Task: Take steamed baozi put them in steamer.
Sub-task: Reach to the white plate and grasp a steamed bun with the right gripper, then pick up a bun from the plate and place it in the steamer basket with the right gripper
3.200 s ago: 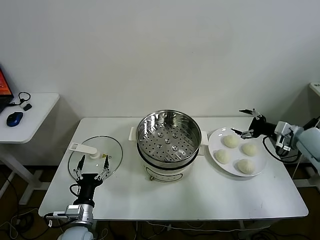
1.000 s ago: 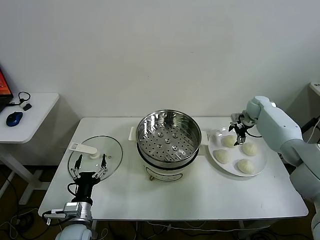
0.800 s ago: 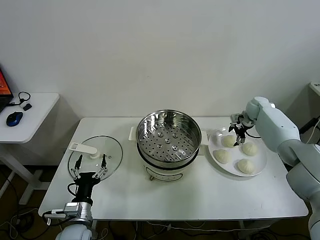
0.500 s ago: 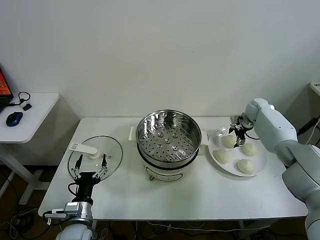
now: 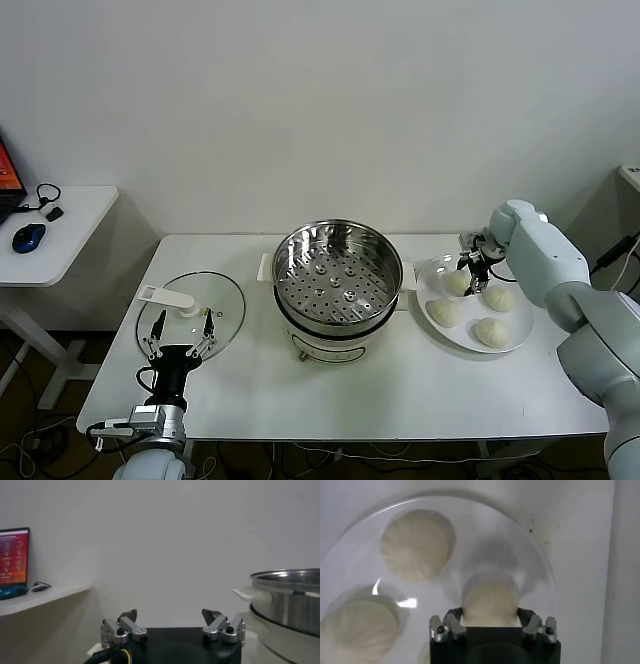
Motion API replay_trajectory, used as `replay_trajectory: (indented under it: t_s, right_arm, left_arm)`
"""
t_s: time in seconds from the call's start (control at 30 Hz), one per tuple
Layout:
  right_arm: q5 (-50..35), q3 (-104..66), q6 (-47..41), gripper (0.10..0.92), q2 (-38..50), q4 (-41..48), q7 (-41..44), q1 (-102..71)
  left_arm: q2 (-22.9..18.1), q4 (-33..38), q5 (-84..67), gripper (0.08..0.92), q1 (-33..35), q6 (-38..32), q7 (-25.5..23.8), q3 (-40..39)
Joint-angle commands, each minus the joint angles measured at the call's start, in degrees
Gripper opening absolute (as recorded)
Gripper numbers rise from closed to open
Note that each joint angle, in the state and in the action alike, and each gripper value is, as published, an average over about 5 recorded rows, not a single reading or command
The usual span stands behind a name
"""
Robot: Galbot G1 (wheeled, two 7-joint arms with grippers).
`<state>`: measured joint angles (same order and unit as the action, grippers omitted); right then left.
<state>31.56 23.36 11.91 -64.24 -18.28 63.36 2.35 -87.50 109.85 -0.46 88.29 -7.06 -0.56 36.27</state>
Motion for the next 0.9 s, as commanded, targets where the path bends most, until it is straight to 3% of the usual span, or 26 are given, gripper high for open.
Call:
replay_trajectory:
  t_s: [0.03,0.3,0.9]
  right_arm:
    - [0.62,-1.05,0.08,0.677,-0.05,0.06,0.03,-0.05]
    - [-1.56,2.06,0.62,0.674,2.82,-5.93,0.92,0.01]
    - [-17.76,21.54,-0.36,0.67,17.27,-36.51,2.92,10.86]
  left_arm:
    - [-0.02,-0.1,0.05,0.823,0.08,-0.09,0.01,0.06]
    - [-0.03,-0.41,0.04,0.823,0.33,-0.38,0.11,0.27]
    - [0.2,0.37,-0.26,0.823,1.66,-1.05,0.19,1.61]
